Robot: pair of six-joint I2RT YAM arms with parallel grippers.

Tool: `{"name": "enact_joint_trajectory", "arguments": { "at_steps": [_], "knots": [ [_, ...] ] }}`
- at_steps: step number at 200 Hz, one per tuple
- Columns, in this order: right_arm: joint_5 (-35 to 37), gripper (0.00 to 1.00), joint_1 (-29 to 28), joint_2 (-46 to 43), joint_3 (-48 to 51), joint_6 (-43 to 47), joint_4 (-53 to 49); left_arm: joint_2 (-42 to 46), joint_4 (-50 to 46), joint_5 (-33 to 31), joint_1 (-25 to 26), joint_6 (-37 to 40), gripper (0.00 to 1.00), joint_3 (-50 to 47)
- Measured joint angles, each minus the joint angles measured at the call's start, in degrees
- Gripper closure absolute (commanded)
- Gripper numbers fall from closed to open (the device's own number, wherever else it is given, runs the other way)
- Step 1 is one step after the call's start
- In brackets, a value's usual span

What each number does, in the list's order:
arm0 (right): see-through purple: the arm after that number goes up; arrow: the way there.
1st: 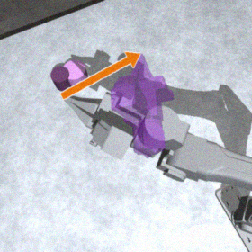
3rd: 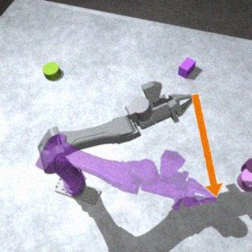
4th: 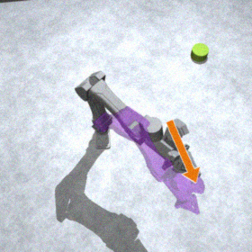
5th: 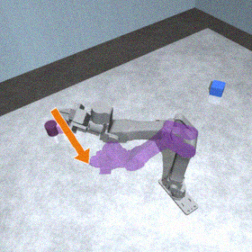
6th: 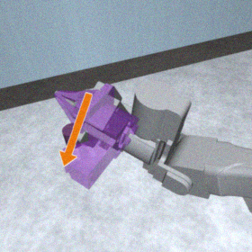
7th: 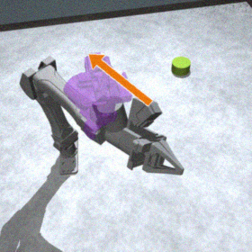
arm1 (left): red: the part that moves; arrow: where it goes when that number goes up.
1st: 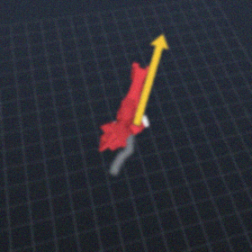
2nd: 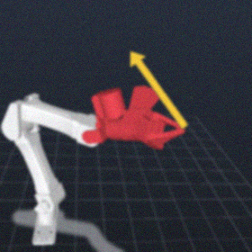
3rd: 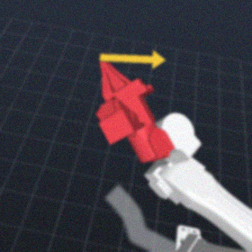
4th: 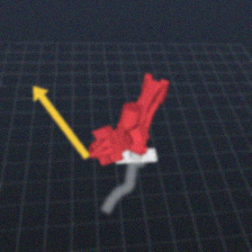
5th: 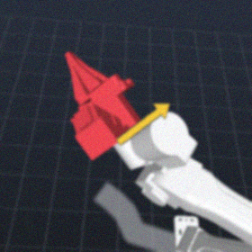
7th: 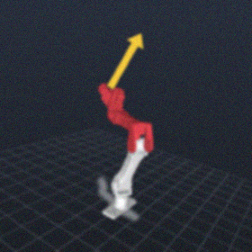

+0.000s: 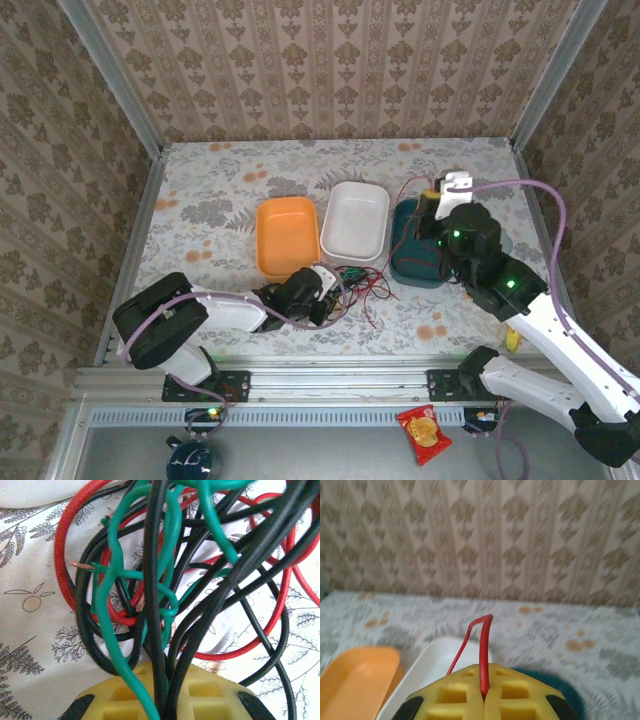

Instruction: Untangle the cables

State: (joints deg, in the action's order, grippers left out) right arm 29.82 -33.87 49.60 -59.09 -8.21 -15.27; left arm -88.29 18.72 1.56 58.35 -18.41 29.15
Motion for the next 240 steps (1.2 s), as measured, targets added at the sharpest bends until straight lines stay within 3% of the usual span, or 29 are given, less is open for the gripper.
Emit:
{"name": "enact_joint_trajectory", "arguments": {
  "at_steps": [52, 112, 177, 240],
  "knots": [
    [0.79, 1.00, 10.34, -1.03, -6.73, 3.65, 6.51, 0.00, 0.07, 0.00, 0.00, -0.46, 0.89, -0.02],
    [-7.91, 1.00, 19.78, 1.27, -13.35, 2.08, 7.78, 0.00, 0.46, 0.00, 0.00, -0.90, 0.89, -0.24],
    [-11.30, 1.00, 20.74, 4.52, -6.78, -2.19, 3.19, 0.00, 0.44, -0.02, 0.00, -1.07, 0.89, -0.24],
    [-11.47, 1.00, 20.55, 0.70, 1.75, -7.91, -4.87, 0.00, 0.44, 0.00, 0.00, -1.07, 0.89, -0.24]
  ]
}}
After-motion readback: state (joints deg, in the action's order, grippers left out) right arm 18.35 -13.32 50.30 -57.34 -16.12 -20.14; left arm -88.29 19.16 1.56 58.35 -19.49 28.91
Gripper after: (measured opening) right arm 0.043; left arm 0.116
